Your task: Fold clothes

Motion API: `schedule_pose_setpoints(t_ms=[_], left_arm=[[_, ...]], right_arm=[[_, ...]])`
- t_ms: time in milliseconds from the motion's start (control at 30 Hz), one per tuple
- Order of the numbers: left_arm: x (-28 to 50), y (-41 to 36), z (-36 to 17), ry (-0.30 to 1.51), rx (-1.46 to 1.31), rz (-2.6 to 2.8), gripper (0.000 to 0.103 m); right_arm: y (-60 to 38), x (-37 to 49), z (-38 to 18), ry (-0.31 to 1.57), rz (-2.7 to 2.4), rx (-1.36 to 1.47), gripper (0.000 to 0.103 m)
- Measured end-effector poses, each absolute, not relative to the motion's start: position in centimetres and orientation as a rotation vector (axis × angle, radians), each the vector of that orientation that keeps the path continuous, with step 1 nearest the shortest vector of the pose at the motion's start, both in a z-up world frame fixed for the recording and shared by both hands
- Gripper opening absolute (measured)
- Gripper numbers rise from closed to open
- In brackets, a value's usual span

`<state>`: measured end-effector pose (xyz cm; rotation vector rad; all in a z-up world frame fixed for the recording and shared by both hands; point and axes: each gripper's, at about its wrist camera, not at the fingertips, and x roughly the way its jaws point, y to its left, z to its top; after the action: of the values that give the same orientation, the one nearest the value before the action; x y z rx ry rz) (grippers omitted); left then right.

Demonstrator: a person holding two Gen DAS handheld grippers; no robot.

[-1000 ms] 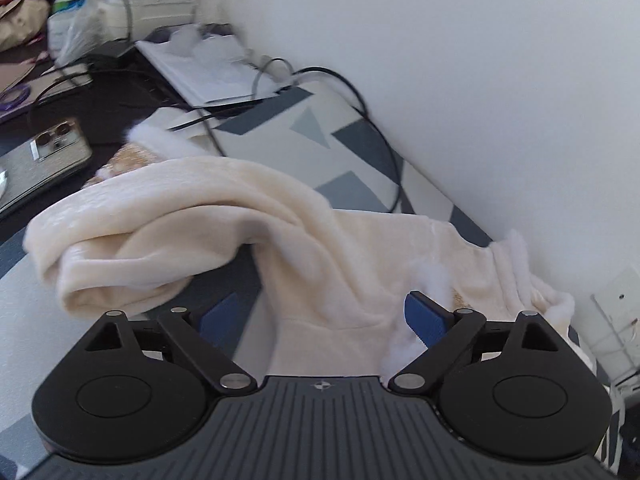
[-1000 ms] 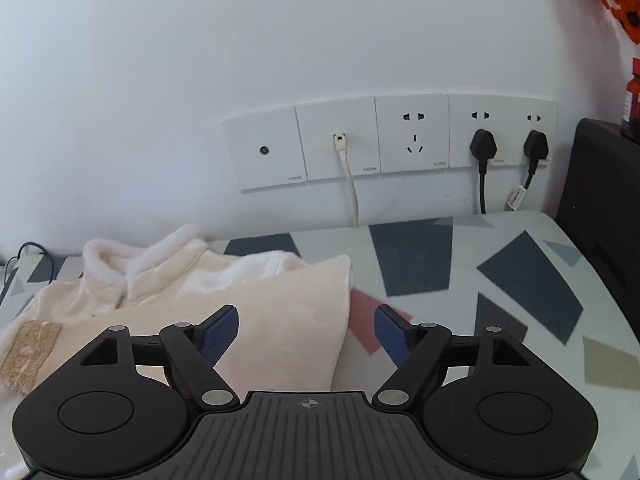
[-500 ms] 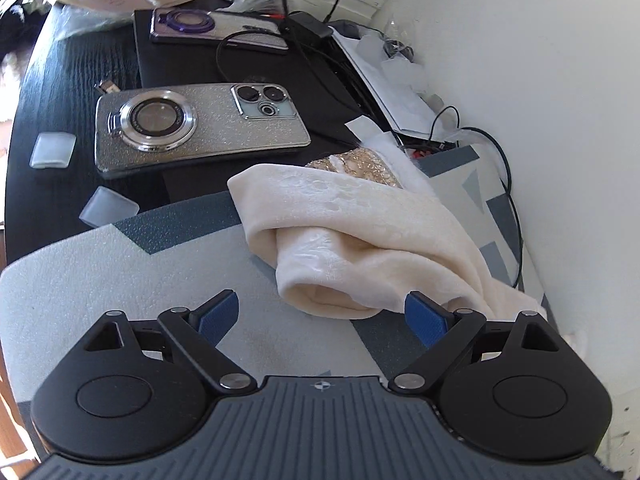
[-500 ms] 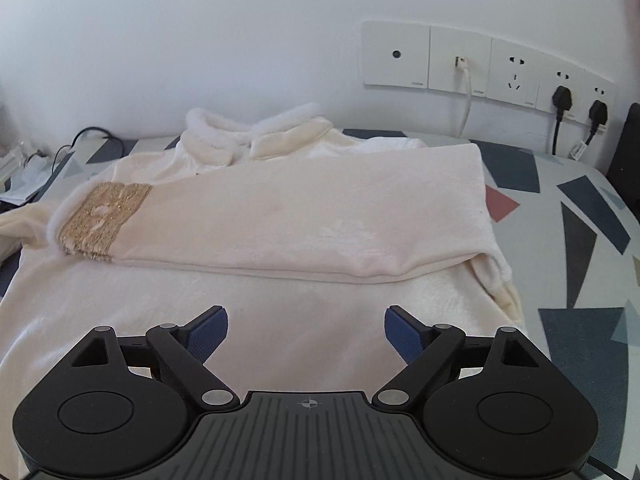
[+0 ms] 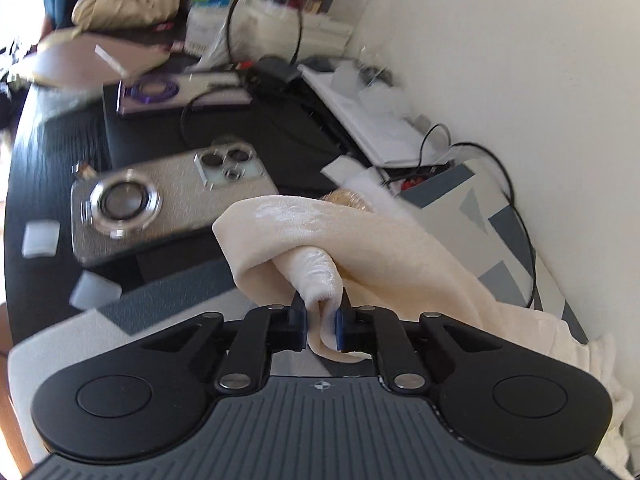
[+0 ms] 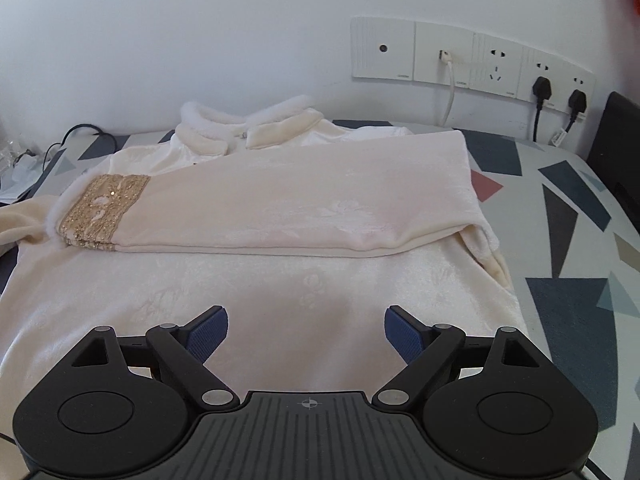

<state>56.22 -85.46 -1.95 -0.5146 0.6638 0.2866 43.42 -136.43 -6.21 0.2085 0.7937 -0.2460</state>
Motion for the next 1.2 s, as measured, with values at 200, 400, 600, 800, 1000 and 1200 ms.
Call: schedule_pose_setpoints(t_ms=[200, 400, 600, 800, 1000, 1200], left_arm=[[55.9, -95.0, 3.7, 0.445, -0.156, -0.032, 0.012], [52.9, -107.7, 0.9, 0.523, 0.241, -0.518, 0.042], [49.8, -109.0, -1.6, 0.524, 0.44, -0.66, 0.073], [51.5, -103.2, -3.2, 0.661, 0.347, -0.472, 0.076], [53.5, -99.3, -5.8, 0.737, 0.372, -0.319, 0.076], [54.7, -96.7, -7.2, 0.763, 0.302, -0.235, 0.076]], right_arm=[[-138.2, 41.3, -6.0, 0.769, -0.32, 0.257, 0.084], [-139.4, 39.8, -6.0, 0.747, -0.376, 0.308, 0.084], [-139.2, 40.4, -5.3, 0.729, -0.359, 0.303, 0.084], [-138.1, 42.5, -4.5, 0.714, -0.3, 0.285, 0.082], [-131.6, 49.6, -2.9, 0.666, -0.072, 0.189, 0.082], [-125.3, 53.7, -1.6, 0.601, 0.112, 0.045, 0.082]])
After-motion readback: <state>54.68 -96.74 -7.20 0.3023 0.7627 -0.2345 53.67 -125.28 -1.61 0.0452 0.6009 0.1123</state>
